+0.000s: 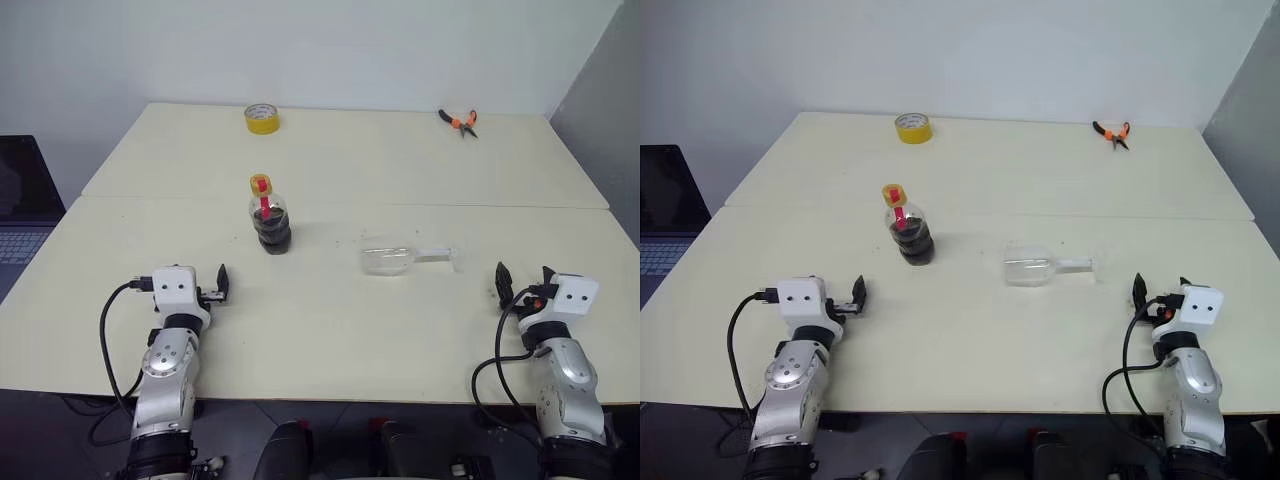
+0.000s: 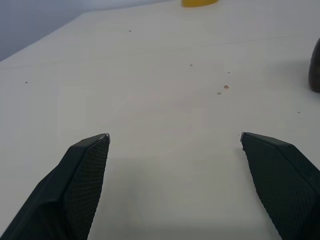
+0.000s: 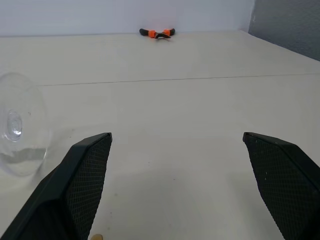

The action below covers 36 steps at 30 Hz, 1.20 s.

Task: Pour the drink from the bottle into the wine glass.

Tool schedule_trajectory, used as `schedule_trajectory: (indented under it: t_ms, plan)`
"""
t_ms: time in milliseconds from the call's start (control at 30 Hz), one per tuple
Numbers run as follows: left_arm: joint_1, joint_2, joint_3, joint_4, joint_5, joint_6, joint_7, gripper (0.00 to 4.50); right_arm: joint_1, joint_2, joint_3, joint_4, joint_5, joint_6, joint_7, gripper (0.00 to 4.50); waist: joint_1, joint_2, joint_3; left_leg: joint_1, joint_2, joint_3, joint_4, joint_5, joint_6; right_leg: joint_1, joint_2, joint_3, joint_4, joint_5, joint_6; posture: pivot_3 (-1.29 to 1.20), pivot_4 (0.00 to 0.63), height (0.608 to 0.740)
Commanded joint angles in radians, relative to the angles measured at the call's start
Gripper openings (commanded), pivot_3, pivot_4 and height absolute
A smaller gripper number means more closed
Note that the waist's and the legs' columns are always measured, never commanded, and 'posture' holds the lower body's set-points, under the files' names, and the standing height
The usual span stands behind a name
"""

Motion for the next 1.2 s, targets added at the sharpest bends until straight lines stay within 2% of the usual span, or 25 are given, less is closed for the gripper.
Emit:
schedule_trajectory:
  t_ms: [33, 433, 600, 833, 1067, 1200]
  plan:
    - [-0.001, 0.013, -0.013, -0.014, 0.028, -0.032, 0.002, 4.44, -0.003, -0.001, -0.006, -0.024, 0.004, -0.017, 0.000, 4.50, 0.000, 0.000, 0.000, 0.000, 0.000, 0.000, 0.000, 0.000, 0.000, 0.000, 0.000, 0.000, 0.000, 0.000, 0.000, 0.00, 0.150, 0.740]
    - [0.011, 0.028, 0.001, -0.031, -0.003, -0.034, -0.044, 4.44, 0.002, 0.002, 0.008, -0.041, 0.005, -0.016, 0.014, 4.50, 0.000, 0.000, 0.000, 0.000, 0.000, 0.000, 0.000, 0.000, 0.000, 0.000, 0.000, 0.000, 0.000, 0.000, 0.000, 0.00, 0.150, 0.740]
    - [0.009, 0.021, 0.004, -0.071, -0.019, 0.031, -0.040, 4.44, 0.023, 0.006, 0.013, -0.072, 0.008, -0.015, 0.015, 4.50, 0.000, 0.000, 0.000, 0.000, 0.000, 0.000, 0.000, 0.000, 0.000, 0.000, 0.000, 0.000, 0.000, 0.000, 0.000, 0.00, 0.150, 0.740]
    - [-0.007, 0.011, -0.024, -0.097, 0.008, 0.025, -0.024, 4.44, 0.055, 0.007, 0.019, -0.129, 0.016, -0.007, 0.025, 4.50, 0.000, 0.000, 0.000, 0.000, 0.000, 0.000, 0.000, 0.000, 0.000, 0.000, 0.000, 0.000, 0.000, 0.000, 0.000, 0.00, 0.150, 0.740]
    - [0.003, 0.009, -0.016, -0.138, -0.086, 0.007, -0.123, 4.44, 0.151, -0.043, 0.083, -0.361, 0.087, 0.074, 0.155, 4.50, -0.001, 0.001, 0.001, 0.000, 0.000, 0.000, 0.000, 0.000, 0.000, 0.000, 0.000, 0.000, 0.000, 0.000, 0.000, 0.00, 0.150, 0.740]
    - [0.005, 0.022, -0.041, -0.168, -0.098, 0.019, -0.168, 4.44, 0.218, -0.122, 0.152, -0.556, 0.120, 0.160, 0.244, 4.50, 0.001, 0.001, 0.001, 0.000, 0.000, -0.001, 0.000, 0.000, 0.000, 0.000, 0.000, -0.001, -0.001, 0.000, 0.000, 0.00, 0.150, 0.740]
